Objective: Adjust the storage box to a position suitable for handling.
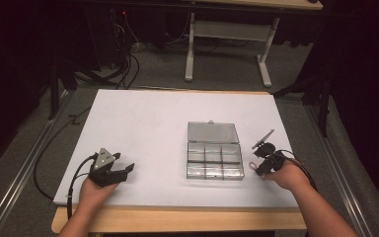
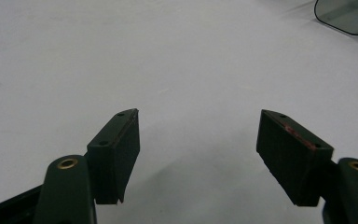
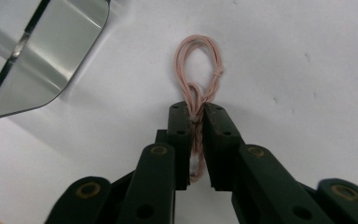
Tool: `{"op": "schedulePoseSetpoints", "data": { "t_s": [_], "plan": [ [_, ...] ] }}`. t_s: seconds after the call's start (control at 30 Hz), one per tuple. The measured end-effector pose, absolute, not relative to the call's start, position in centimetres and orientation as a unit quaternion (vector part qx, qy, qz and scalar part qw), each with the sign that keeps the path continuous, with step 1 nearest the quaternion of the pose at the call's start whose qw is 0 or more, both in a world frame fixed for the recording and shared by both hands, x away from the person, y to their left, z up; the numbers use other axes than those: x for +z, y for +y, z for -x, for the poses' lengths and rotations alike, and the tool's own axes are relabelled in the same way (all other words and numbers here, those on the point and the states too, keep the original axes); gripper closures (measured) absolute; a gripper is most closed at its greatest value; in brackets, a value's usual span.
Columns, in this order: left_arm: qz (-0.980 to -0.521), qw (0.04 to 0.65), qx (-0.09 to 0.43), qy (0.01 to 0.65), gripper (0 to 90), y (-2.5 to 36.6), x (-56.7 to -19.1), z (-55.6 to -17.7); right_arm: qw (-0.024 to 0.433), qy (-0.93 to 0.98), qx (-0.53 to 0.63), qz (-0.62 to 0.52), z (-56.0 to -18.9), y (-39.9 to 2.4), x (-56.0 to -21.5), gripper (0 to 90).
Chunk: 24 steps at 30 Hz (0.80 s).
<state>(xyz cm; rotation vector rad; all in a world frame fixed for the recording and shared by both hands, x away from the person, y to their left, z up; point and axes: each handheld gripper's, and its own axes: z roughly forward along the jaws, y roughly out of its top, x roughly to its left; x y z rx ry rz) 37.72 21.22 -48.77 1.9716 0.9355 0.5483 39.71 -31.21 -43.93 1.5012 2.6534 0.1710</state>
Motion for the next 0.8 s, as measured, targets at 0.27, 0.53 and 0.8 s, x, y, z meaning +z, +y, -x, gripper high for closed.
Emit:
{"op": "schedulePoseSetpoints", "data": {
  "t_s": [0.27, 0.53, 0.8],
  "plan": [
    [-0.791, 0.431, 0.22, 0.375, 30.6, 21.2, -48.8, -37.7, 0.044, 0.87, 0.058, -0.488, -39.6, -31.2, -43.8, 85.8],
    [-0.791, 0.431, 0.22, 0.374, 30.6, 21.2, -48.8, -37.7, 0.046, 0.869, 0.064, -0.488, -39.6, -31.1, -42.8, 85.9],
    [-0.791, 0.431, 0.221, 0.374, 30.6, 21.2, -48.8, -37.7, 0.042, 0.869, 0.068, -0.487, -39.5, -31.0, -41.8, 85.8]
  ]
}}
